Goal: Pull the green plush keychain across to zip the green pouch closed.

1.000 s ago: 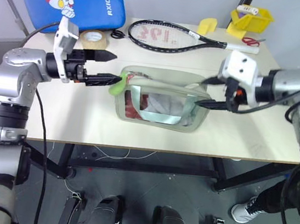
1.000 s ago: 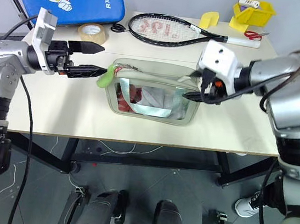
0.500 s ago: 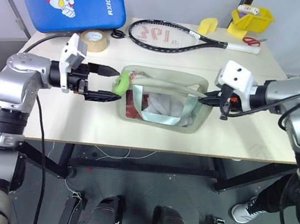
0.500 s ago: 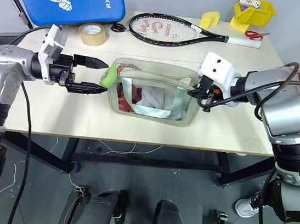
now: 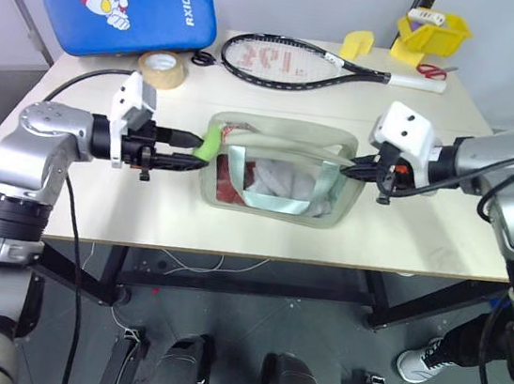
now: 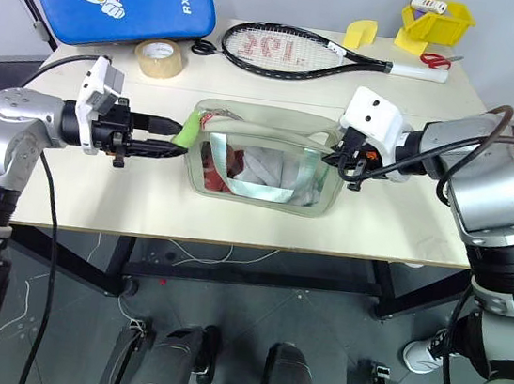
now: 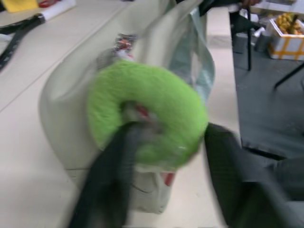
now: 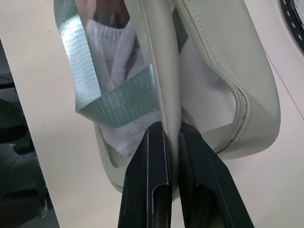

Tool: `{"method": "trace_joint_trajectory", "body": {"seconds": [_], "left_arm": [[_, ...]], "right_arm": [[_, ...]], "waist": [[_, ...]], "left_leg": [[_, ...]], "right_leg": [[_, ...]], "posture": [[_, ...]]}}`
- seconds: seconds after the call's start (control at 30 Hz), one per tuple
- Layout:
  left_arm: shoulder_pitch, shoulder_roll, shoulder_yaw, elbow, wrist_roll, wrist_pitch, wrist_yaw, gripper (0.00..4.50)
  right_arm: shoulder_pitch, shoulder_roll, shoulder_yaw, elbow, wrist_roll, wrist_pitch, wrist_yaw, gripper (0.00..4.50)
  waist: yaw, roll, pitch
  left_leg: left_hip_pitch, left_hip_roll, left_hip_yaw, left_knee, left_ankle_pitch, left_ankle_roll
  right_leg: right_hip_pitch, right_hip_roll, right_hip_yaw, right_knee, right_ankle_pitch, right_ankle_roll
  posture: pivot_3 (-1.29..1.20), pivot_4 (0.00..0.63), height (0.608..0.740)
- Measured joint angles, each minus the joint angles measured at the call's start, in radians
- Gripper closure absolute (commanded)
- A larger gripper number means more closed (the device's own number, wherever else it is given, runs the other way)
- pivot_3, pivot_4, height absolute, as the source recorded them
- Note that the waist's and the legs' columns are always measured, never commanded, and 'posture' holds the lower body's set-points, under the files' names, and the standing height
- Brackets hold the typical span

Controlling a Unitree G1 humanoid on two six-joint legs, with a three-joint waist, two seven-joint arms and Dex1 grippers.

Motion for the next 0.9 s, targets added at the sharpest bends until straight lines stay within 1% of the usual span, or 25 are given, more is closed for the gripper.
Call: {"method": "trace_joint_trajectory", "body": {"seconds": [0.03, 0.13, 0.3, 0.43, 0.53, 0.63, 0.73, 0.77, 0.9], "left_arm": [[-0.004, 0.000, 0.002, 0.000, 0.000, 0.000, 0.001, 4.46], [-0.024, -0.007, 0.010, 0.001, -0.025, 0.022, -0.001, 4.46], [-0.114, -0.032, 0.073, -0.008, -0.136, 0.096, -0.002, 4.46], [-0.181, -0.106, 0.047, 0.032, -0.110, 0.065, 0.040, 4.46], [-0.222, -0.156, -0.012, 0.122, -0.027, 0.004, 0.069, 3.47], [-0.250, -0.197, -0.064, 0.207, 0.036, -0.041, 0.085, 1.99], [-0.256, -0.200, -0.077, 0.228, 0.062, -0.068, 0.076, 0.39], [-0.256, -0.195, -0.077, 0.228, 0.065, -0.074, 0.071, 0.01], [-0.249, -0.133, -0.071, 0.218, 0.077, -0.090, 0.053, 0.01]], "right_arm": [[0.000, 0.001, 0.000, 0.000, 0.000, 0.002, -0.002, 4.50], [-0.001, 0.002, 0.000, 0.000, 0.007, 0.010, -0.009, 4.50], [-0.003, 0.007, 0.000, -0.001, 0.016, 0.017, -0.014, 4.50], [-0.006, 0.012, 0.000, -0.002, 0.017, 0.017, -0.020, 4.50], [-0.007, 0.019, 0.000, -0.001, 0.017, 0.017, -0.022, 4.50], [-0.009, 0.027, 0.000, -0.001, 0.017, 0.017, -0.025, 4.50], [-0.009, 0.030, 0.000, -0.002, 0.017, 0.019, -0.030, 4.50], [-0.009, 0.030, 0.000, -0.002, 0.017, 0.020, -0.031, 4.50], [-0.008, 0.031, 0.000, -0.005, 0.017, 0.023, -0.039, 4.50]], "waist": [[0.000, 0.000, 0.000], [0.000, 0.000, 0.000], [-0.002, 0.000, 0.000], [0.003, 0.000, 0.000], [0.002, 0.000, 0.000], [0.001, 0.000, 0.000], [-0.003, 0.000, 0.000], [-0.003, 0.000, 0.000], [-0.003, 0.000, 0.000]], "left_leg": [[0.000, 0.000, 0.000, 0.000, 0.000, 0.000], [0.000, 0.000, 0.000, 0.000, 0.000, 0.000], [0.000, 0.000, 0.000, 0.000, 0.000, 0.000], [0.000, -0.001, -0.001, 0.002, 0.000, 0.000], [0.000, -0.001, -0.001, 0.002, 0.000, 0.000], [0.000, -0.001, 0.000, 0.002, 0.000, 0.000], [0.000, -0.001, 0.000, 0.001, 0.000, 0.000], [0.000, 0.000, 0.000, 0.001, 0.000, 0.000], [0.000, 0.000, 0.000, 0.001, 0.000, 0.000]], "right_leg": [[0.000, 0.000, 0.000, 0.000, 0.000, 0.000], [0.000, 0.000, 0.000, 0.000, 0.000, 0.000], [0.000, 0.000, 0.000, 0.000, 0.000, 0.000], [0.002, 0.000, -0.001, 0.000, 0.000, 0.000], [0.002, 0.000, -0.001, 0.000, 0.000, 0.000], [0.001, 0.001, -0.001, 0.000, 0.000, 0.000], [0.000, 0.001, 0.000, 0.000, 0.000, 0.000], [0.000, 0.001, 0.000, 0.001, 0.000, 0.000], [0.000, 0.000, 0.000, 0.000, 0.000, 0.000]], "posture": [[0.00, 0.150, 0.740], [0.00, 0.150, 0.740], [0.00, 0.150, 0.740], [0.00, 0.150, 0.740], [0.00, 0.150, 0.740], [0.00, 0.150, 0.740], [0.00, 0.150, 0.740], [0.00, 0.150, 0.740], [0.00, 0.150, 0.740]]}}
